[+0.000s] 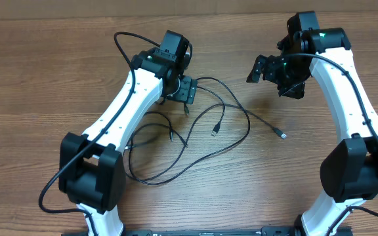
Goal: Untangle cables
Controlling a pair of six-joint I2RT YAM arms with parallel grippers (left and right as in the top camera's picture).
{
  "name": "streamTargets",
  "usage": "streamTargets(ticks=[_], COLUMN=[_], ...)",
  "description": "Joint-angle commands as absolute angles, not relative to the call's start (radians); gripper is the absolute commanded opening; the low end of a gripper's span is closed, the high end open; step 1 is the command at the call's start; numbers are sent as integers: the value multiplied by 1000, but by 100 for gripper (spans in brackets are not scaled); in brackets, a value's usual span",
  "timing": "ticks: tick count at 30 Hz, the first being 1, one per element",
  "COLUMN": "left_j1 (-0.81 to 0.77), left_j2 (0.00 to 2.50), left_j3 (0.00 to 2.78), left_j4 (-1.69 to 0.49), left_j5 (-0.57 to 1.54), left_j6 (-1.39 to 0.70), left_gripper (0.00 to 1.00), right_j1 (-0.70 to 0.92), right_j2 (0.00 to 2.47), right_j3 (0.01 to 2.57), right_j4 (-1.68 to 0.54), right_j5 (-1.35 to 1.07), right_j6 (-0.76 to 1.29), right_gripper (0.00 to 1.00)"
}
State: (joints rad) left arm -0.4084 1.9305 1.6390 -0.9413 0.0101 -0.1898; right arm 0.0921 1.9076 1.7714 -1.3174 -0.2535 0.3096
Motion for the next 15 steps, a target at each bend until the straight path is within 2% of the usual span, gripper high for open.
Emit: streamTargets(ticks=[1,9,12,15], left_j1=[-408,-392,-361,-311], left_j2=[1965,2064,2086,2086], left_j3=[1647,1647,1647,1647], left_j4=[-899,-767,-751,-785], left_j5=[4,-18,-7,65], left_j6=[-288,-428,-336,-150], left_gripper=[86,81,82,78], right_j1=[88,88,88,88], right_j2=[1901,1901,1901,1901], right_j3=[1773,1773,1773,1773], right_j4=[-1312,-1311,-1312,-1314], right_j5=[-235,-224,-225,-224], right_j6=[305,305,305,305], right_gripper=[100,100,100,100])
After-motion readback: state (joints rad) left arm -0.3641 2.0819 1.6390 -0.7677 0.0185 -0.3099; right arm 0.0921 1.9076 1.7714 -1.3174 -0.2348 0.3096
